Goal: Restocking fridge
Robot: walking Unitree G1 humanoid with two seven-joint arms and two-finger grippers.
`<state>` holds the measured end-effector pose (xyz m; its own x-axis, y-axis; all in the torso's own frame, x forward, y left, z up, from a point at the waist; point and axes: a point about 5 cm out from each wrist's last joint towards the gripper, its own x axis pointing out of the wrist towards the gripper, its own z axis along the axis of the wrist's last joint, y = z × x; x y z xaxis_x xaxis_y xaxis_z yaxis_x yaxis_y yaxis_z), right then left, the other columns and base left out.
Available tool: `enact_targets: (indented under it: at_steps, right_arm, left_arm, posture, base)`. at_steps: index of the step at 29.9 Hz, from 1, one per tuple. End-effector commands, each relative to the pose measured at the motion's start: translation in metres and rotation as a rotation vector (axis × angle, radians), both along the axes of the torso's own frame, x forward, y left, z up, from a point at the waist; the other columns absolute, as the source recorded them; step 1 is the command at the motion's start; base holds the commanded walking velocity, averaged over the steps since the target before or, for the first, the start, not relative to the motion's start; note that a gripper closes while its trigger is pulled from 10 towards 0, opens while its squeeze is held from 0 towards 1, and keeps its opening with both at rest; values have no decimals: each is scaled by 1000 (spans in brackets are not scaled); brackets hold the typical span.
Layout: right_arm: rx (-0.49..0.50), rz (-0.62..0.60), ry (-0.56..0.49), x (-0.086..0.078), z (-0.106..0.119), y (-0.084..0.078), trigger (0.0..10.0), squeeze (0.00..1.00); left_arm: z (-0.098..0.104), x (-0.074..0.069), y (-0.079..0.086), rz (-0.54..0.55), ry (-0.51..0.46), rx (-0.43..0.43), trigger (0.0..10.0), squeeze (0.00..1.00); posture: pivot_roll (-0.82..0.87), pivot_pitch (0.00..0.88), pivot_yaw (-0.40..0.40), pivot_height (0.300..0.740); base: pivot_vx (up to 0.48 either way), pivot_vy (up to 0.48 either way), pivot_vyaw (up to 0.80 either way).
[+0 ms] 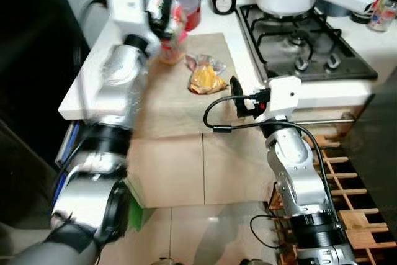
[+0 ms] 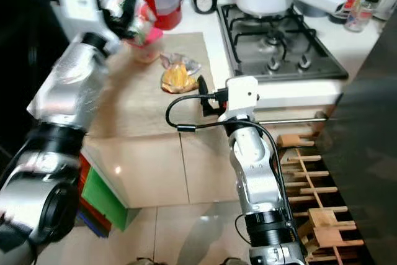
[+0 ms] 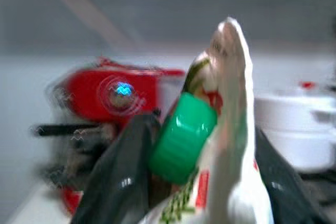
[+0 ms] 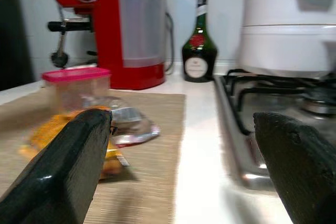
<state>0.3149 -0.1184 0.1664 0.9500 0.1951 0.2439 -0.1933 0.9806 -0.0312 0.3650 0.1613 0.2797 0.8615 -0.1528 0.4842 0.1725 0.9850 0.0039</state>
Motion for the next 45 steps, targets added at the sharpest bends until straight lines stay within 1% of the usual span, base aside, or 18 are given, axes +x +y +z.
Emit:
enact_targets:
  at_steps: [1, 2, 3, 4, 5, 6, 7, 9, 10, 11, 16, 20, 22, 26, 27, 33, 40, 45]
  right_arm:
    - [8, -56, -34, 0, 4, -6, 10000, 0]
    - [8, -56, -34, 0, 4, -6, 10000, 0]
    - [19, -83, -39, 0, 5, -10, 10000, 0]
    - [30, -105, -41, 0, 6, -12, 10000, 0]
    - [38, -119, -43, -1, 6, -14, 10000, 0]
    - [38, -119, -43, -1, 6, -14, 10000, 0]
    - [39, -118, -37, -1, 4, -13, 10000, 0]
    - [32, -100, -29, -2, 2, -11, 10000, 0]
    - [32, -100, -29, -2, 2, -11, 10000, 0]
    - [21, -89, -18, -2, -2, -10, 10000, 0]
    - [-40, -51, -9, 0, -7, -8, 10000, 0]
    - [-48, -73, -7, 4, -4, -17, 10000, 0]
    - [-52, -73, -3, 3, -5, -19, 10000, 0]
    - [-55, -63, 15, 2, -10, -16, 10000, 0]
    - [-56, -50, 22, 1, -13, -11, 10000, 0]
    - [-59, -36, 23, 1, -13, -8, 10000, 0]
    - [-75, -45, 34, -1, -15, -18, 10000, 0]
    - [-89, -38, 55, -3, -20, -20, 10000, 0]
  left_arm:
    - [3, -18, 7, 36, -41, 27, 10000, 0]
    - [3, -18, 7, 36, -41, 27, 10000, 0]
    - [-3, -25, 7, 25, -34, 24, 10000, 0]
    - [-12, -33, 4, 14, -20, 45, 10000, 0]
    - [-22, -38, 1, 0, 2, 45, 10000, 0]
    - [-22, -38, 1, 0, 2, 45, 10000, 0]
    - [-37, -47, -1, -4, 54, 35, 10000, 0]
    - [-49, -50, -3, 12, 105, 23, 10000, 0]
    - [-49, -50, -3, 12, 105, 23, 10000, 0]
    - [-54, -52, -5, 17, 131, 14, 10000, 0]
    - [-58, -52, -11, 24, 158, 32, 10000, 0]
    - [-67, -52, -16, 14, 199, 44, 10000, 0]
    - [-69, -53, -18, 10, 205, 44, 10000, 0]
    - [-71, -54, -20, 15, 216, 44, 10000, 0]
    - [-73, -53, -21, 18, 221, 44, 10000, 0]
    - [-74, -54, -25, 13, 227, 47, 10000, 0]
    - [-80, -55, -32, 4, 242, 34, 10000, 0]
    - [-84, -58, -38, 3, 252, 37, 10000, 0]
  posture:
    - [-29, 0, 68, 740]
    - [-29, 0, 68, 740]
    - [-26, 0, 63, 740]
    - [-17, 0, 49, 740]
    - [-14, 0, 39, 740]
    - [-14, 0, 39, 740]
    - [-9, 0, 33, 740]
    - [-3, 0, 30, 740]
    - [-3, 0, 30, 740]
    - [1, 0, 30, 740]
    - [-5, 0, 41, 740]
    - [-20, 0, 46, 740]
    - [-18, 0, 42, 740]
    - [-15, 0, 35, 740]
    - [-14, 0, 33, 740]
    - [-24, 0, 29, 740]
    - [-42, 0, 11, 740]
    - [-42, 0, -1, 740]
  base:
    - [0, 0, 0]
    - [0, 0, 0]
    - [0, 0, 0]
    - [0, 0, 0]
    - [0, 0, 0]
    - [0, 0, 0]
    - [0, 0, 0]
    - [0, 0, 0]
    - [0, 0, 0]
    - [-262, 0, 0]
    - [-324, 0, 0]
    - [-346, 0, 0]
    - [-351, 0, 0]
    - [-351, 0, 0]
    - [-345, 0, 0]
    - [-346, 0, 0]
    - [-337, 0, 0]
    - [-423, 0, 0]
